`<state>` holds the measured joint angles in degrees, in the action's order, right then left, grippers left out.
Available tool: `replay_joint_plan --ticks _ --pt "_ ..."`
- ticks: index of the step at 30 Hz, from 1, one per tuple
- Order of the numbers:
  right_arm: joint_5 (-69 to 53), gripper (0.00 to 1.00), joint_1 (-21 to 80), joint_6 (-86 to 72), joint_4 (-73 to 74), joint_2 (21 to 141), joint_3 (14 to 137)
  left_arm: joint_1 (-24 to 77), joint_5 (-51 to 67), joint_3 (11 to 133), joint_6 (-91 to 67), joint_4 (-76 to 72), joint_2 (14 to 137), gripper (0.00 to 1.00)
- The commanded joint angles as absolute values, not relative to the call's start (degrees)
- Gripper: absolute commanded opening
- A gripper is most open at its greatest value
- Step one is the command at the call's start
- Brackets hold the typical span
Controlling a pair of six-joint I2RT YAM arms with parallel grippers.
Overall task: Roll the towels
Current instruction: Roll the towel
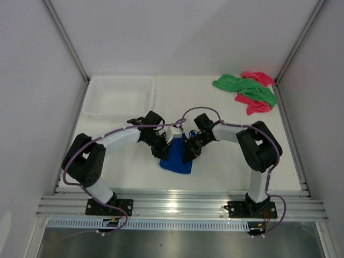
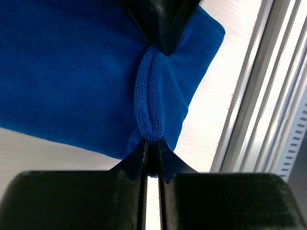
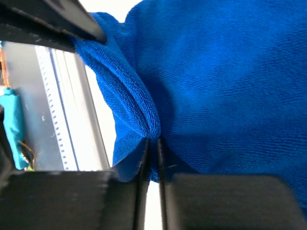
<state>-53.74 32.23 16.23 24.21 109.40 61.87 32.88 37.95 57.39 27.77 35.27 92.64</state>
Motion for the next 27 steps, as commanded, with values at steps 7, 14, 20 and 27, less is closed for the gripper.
replay_joint_plan --ticks 7,14,20,27 --pt "-44.21 0.52 30.59 11.69 17.15 102.66 60.91 30.94 38.76 60.74 16.26 37.18 97.82 0.01" --pt "-38.68 0.54 29.97 10.82 17.5 94.07 58.63 29.97 35.95 61.34 11.34 37.26 100.28 0.01" --pt "-38.76 0.36 30.93 4.84 3.56 81.51 47.22 28.57 36.91 63.63 8.0 37.88 102.57 0.01" --pt "-38.76 0.16 36.03 1.58 -17.31 74.7 32.7 28.21 36.39 62.93 6.5 36.91 103.53 0.01"
